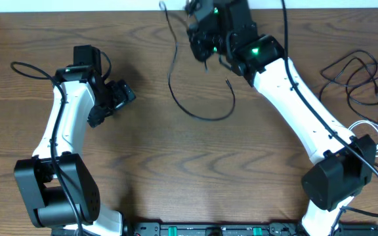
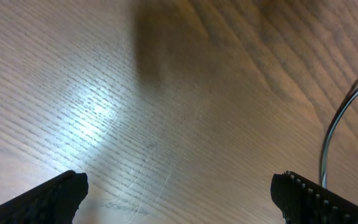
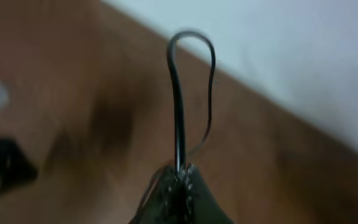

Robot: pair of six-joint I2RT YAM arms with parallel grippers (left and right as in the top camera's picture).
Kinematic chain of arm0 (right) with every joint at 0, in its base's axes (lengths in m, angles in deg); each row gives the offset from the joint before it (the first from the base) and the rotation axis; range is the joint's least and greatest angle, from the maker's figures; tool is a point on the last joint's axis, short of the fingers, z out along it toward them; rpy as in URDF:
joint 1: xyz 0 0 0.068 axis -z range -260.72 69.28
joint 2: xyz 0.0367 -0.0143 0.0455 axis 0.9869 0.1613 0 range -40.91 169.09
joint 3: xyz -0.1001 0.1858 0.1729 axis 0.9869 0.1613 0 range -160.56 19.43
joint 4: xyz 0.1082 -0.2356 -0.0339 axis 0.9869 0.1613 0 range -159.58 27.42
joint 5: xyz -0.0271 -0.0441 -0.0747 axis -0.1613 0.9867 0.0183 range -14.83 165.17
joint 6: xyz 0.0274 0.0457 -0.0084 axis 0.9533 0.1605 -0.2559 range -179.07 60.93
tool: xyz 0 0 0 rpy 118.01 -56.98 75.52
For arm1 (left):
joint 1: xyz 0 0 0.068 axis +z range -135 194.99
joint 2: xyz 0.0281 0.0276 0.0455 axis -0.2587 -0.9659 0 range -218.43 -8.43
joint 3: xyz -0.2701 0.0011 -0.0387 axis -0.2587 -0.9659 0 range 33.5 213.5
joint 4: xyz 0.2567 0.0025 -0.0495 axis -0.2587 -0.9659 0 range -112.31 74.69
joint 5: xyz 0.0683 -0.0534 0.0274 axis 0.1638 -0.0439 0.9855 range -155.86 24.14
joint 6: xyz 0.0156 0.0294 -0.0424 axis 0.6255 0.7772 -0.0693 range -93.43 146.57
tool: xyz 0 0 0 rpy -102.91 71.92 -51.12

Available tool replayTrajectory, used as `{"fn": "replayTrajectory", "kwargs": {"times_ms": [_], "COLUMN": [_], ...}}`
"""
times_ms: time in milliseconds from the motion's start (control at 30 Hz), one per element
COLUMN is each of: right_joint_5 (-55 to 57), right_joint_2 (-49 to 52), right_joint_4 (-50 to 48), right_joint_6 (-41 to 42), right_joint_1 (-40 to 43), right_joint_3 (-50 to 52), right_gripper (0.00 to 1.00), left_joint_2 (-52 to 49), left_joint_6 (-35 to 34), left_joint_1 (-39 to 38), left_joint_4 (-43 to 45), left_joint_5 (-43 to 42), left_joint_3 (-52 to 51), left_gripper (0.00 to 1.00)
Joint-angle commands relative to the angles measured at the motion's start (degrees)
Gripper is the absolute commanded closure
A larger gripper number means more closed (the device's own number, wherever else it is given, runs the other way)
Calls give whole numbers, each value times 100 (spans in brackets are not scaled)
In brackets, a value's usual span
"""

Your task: Untangle cables

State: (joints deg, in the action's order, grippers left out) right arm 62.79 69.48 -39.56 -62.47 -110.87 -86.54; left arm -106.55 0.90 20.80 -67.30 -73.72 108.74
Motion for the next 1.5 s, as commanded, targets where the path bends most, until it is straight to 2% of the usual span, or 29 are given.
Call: {"fn": "replayTrajectory", "kwargs": {"times_ms": [0, 133, 267, 567, 700, 833, 867, 900, 933, 967, 1000, 1033, 1067, 1100, 1133, 1200, 1333, 1367, 1467], "right_joint_5": [-79, 105, 468, 754, 758, 758, 758, 769, 789, 907, 1003, 1075, 1075, 1078, 1075, 1073, 315, 225, 214], "right_joint_2": [284, 595, 831, 890, 890, 892, 892, 892, 892, 892, 892, 892, 892, 892, 892, 890, 885, 887, 887], "right_joint_4": [511, 997, 1895, 3333, 3731, 3794, 3766, 3698, 3668, 3598, 3567, 3547, 3512, 3510, 3539, 3558, 3858, 4065, 4376], "right_joint_6": [-223, -579, -1451, -1539, -1047, 13, 197, 361, 446, 763, 1047, 1818, 1862, 1862, 1860, 1860, 2031, 2277, 3167], "right_joint_1": [-125, -122, -136, -46, 55, 173, 203, 227, 243, 282, 308, 398, 431, 455, 501, 538, 673, 743, 892], "right_joint_3": [13, 13, 13, 31, 87, 219, 299, 417, 474, 636, 732, 1023, 1126, 1189, 1252, 1261, 1246, 1272, 1445], "right_gripper": [99, 99, 99, 99, 99, 97, 95, 87, 84, 93, 98, 98, 97, 93, 83, 79, 62, 59, 53], "left_joint_2": [92, 92, 90, 83, 83, 83, 83, 83, 83, 83, 83, 83, 83, 83, 83, 83, 37, 4, -92], "left_joint_6": [9, 9, 9, 9, 9, 9, 7, 9, 9, 9, 9, 9, 9, 9, 11, 22, 684, 772, 831], "left_joint_1": [17, 17, 17, 17, 17, 17, 17, 17, 17, 17, 17, 17, 17, 17, -2, -26, -214, -297, -599], "left_joint_4": [55, 61, 63, 85, 83, 85, 83, 87, 120, 232, 302, 389, 387, 387, 387, 415, 680, 691, 688], "left_joint_5": [-28, -28, -28, -28, -28, -31, -33, -33, -33, -57, -57, -74, -72, -74, -98, -328, -1325, -1425, -1414], "left_joint_3": [85, 85, 85, 85, 83, 85, 83, 83, 83, 85, 85, 83, 85, 85, 85, 85, 85, 85, 83], "left_gripper": [0, 0, 1, 1, 1, 2, 2, 2, 2, 10, 26, 63, 74, 80, 87, 87, 83, 78, 77]}}
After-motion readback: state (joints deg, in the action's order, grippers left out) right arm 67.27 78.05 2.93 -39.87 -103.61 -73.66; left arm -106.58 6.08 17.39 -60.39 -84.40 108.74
